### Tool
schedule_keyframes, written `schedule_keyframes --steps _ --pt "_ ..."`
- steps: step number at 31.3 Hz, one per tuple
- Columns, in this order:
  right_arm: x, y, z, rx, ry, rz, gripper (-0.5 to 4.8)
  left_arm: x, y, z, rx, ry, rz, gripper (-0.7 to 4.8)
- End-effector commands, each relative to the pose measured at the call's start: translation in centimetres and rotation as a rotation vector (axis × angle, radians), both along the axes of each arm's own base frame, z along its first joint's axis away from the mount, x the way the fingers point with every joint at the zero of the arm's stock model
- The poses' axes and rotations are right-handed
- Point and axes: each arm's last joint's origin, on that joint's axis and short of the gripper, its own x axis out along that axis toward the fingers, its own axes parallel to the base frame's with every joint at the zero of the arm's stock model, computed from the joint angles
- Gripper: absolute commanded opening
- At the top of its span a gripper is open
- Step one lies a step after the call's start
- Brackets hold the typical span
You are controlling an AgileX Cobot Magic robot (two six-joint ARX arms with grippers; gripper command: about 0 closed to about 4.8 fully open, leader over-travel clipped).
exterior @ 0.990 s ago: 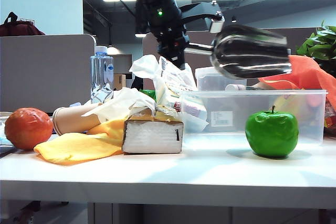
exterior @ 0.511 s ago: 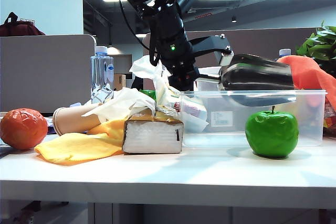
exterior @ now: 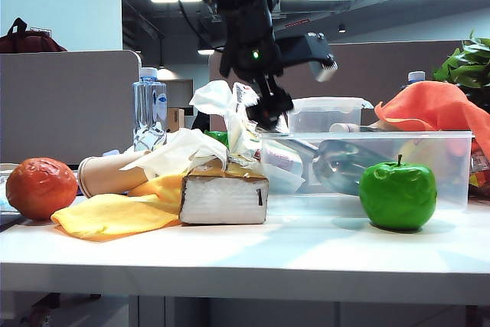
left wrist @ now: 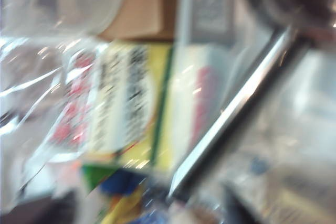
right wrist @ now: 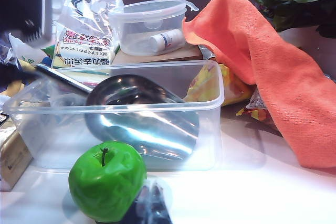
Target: Pick up the metal ice scoop from the table and place it inside the transparent plastic box.
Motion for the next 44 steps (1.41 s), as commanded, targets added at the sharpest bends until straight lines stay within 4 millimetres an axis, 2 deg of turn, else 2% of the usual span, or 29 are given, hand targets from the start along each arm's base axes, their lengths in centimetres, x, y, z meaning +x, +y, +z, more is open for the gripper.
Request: schedule_keyframes --steps 1,6,12,14,19,22,26,30,38,44 --pt "0.0 0.0 0.2 0.003 -0.018 0.002 -0.01 -0.9 0.9 2.7 -0.071 -0.031 0.062 -0.01" --pt "-0.1 0.3 0.2 0.003 -0.018 0.030 -0.01 -3.0 2.6 6.1 -0.194 0.025 0.114 -0.06" --pt "-0.3 1.3 0.2 0.004 -0.018 0.134 -0.01 -6.6 4.8 9.8 -0.506 0.267 0.125 -0.06" --pt "-0.4 1.7 0.2 0.005 -0.018 0.174 -0.01 -7.6 5.6 10.9 -0.578 0.280 0.141 -0.06" --pt "-0.7 2.2 0.2 0.005 -0.018 0.240 -0.01 -11.5 7.7 12.9 -0.745 0.279 0.074 -0.06" --pt "-0.7 2.2 0.2 0.005 -0.017 0.241 -0.01 -14.7 9.9 13.5 -0.837 0.270 0.026 -0.06" --pt "-0.7 2.2 0.3 0.008 -0.027 0.236 -0.01 -19.1 12.1 13.0 -0.925 0.241 -0.051 -0.06" --pt "-0.7 2.2 0.3 0.009 -0.028 0.238 -0.01 -23.2 14.8 11.8 -1.028 0.203 -0.059 -0.06" --pt "-0.5 1.5 0.3 0.007 -0.029 0.159 -0.01 -29.0 19.5 7.8 -1.184 0.155 -0.028 -0.06" --pt "-0.1 0.3 0.3 0.006 -0.029 0.038 -0.01 -32.2 23.6 4.5 -1.338 0.151 -0.002 -0.06"
